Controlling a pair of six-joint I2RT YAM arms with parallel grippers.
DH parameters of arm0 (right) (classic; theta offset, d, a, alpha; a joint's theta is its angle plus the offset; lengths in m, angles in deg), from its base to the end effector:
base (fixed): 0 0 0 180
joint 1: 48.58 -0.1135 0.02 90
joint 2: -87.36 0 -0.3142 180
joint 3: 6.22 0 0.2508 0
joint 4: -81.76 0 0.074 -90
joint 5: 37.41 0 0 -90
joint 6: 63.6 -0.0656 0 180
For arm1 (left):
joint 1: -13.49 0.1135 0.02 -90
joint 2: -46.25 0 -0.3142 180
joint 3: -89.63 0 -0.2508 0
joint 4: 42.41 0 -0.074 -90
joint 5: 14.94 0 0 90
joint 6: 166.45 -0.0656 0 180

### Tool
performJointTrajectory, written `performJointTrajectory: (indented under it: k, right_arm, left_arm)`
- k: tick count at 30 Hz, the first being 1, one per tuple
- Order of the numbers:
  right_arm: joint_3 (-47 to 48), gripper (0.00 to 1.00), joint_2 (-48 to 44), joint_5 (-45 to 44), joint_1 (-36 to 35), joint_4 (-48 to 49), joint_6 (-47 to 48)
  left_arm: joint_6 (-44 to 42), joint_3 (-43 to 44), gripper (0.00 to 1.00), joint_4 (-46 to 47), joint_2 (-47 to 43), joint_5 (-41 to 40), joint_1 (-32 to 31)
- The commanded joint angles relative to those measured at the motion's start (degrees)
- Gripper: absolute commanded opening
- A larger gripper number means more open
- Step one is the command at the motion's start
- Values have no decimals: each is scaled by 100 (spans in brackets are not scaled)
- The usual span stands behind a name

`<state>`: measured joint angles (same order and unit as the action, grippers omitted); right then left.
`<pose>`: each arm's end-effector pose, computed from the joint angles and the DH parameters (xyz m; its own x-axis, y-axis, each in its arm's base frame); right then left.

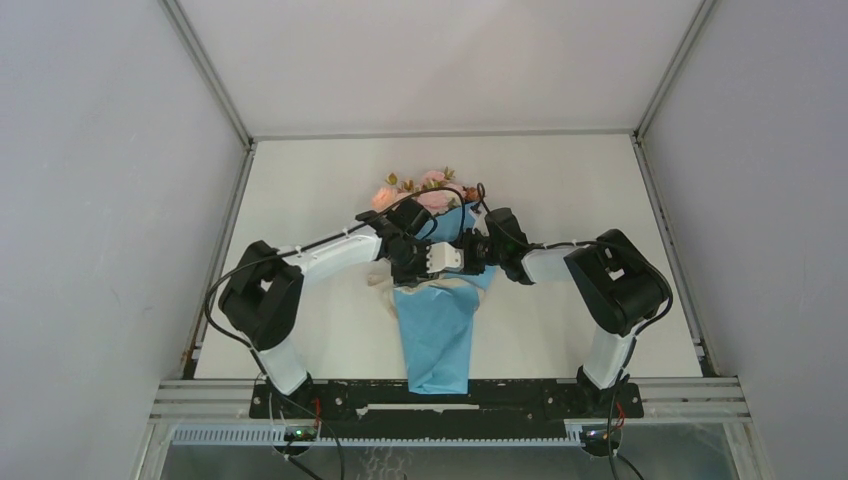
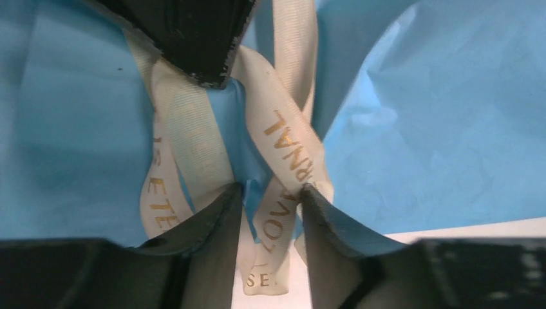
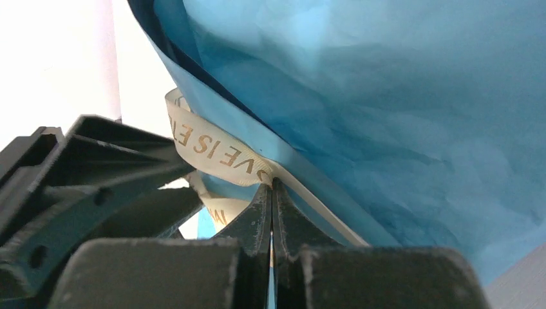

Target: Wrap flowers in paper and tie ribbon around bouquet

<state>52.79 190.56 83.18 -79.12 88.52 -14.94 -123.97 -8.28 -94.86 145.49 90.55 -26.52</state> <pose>0.3062 0.2194 0.1653 -0.9119 0.1222 -0.3919 -0.2440 0.6065 0.7567 0.2629 -0.2435 0.2211 0.0247 0.9072 -0.4200 0.9960 0.0136 0.0880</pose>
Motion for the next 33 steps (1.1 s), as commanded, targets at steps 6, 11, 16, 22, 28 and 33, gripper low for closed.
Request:
performJointTrajectory:
  k: [6, 11, 16, 22, 28, 33]
  right_arm:
    - [115, 0, -263, 101, -64, -118, 117]
    - [118, 0, -361, 236, -78, -274, 271]
    - [118, 0, -529, 329, -78, -476, 494]
    - [115, 0, -520, 405, -108, -533, 568]
    - [119, 0, -548, 816, -116, -533, 786]
    - [115, 4, -785, 1655, -191, -1075, 1512]
  left_arm:
    - [-106, 270, 1, -693, -28, 331, -24]
    - [188, 481, 0, -717, -306, 360, -20]
    - [429, 769, 0, -718, -541, 202, -18]
    - [479, 937, 0, -756, -355, 70, -22]
    - [776, 1257, 0, -886, -536, 698, -14]
    - [1130, 1272, 0, -553, -796, 869, 33]
